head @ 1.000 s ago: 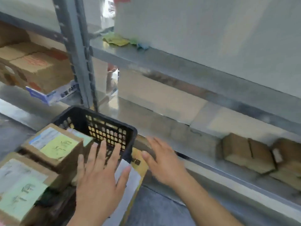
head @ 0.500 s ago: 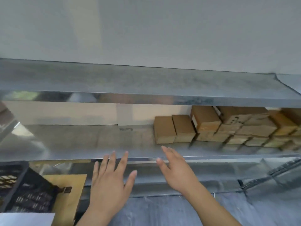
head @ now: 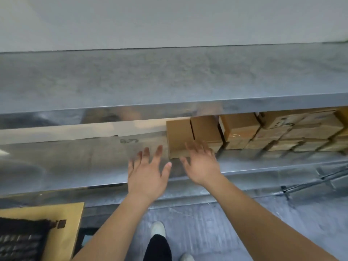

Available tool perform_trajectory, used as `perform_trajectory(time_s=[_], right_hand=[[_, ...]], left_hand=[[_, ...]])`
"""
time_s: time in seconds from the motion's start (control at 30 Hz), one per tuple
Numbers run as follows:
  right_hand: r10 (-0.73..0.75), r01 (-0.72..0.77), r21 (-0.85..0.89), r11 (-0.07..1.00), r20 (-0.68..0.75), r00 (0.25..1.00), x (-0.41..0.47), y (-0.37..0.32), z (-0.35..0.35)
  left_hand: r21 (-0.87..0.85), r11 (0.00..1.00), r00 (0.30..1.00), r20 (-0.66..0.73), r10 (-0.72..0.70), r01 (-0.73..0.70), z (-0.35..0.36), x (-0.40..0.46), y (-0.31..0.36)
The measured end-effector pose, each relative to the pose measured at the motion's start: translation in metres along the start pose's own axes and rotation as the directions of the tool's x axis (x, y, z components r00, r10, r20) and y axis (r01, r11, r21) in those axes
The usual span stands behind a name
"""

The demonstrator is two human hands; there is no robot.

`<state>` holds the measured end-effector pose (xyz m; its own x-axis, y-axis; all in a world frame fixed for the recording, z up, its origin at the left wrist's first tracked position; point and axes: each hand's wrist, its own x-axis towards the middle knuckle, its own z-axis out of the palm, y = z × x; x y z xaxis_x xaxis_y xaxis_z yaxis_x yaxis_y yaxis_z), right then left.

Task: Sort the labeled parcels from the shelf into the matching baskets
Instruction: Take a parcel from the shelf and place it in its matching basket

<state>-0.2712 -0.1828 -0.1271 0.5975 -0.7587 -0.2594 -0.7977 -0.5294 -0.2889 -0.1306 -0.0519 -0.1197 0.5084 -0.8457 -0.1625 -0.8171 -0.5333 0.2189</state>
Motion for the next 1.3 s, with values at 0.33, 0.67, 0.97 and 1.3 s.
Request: perform_trajectory(time_s=[0.33, 0.67, 0.97, 1.3], right_hand=[[0.004, -0.012, -0.075, 0.997, -0.114, 0.993, 0.026, -0.021, 0.034], [0.062, -0.014, 0.134, 0.991, -0.355, 0.933, 0.039, -0.049, 0.041], [0.164, -0.181, 0.248, 0.952, 0.085, 0.983, 0.063, -0.044, 0.029], [-0.122, 0.038, 0.329, 0.943, 0.239, 0.963, 0.008, -0.013, 0.020]], left_hand=[[-0.045, 0.997, 0.995, 0.073, 0.069, -0.066, 0.024, 0.069, -0.028], [-0.129, 0.984, 0.992, -0.007, 0.124, -0.124, 0.023, 0.082, -0.046], [-0.273, 0.958, 0.991, 0.124, -0.054, 0.086, 0.019, 0.082, -0.030], [-0.237, 0.961, 0.990, 0.053, -0.133, 0.142, 0.029, 0.005, 0.009]])
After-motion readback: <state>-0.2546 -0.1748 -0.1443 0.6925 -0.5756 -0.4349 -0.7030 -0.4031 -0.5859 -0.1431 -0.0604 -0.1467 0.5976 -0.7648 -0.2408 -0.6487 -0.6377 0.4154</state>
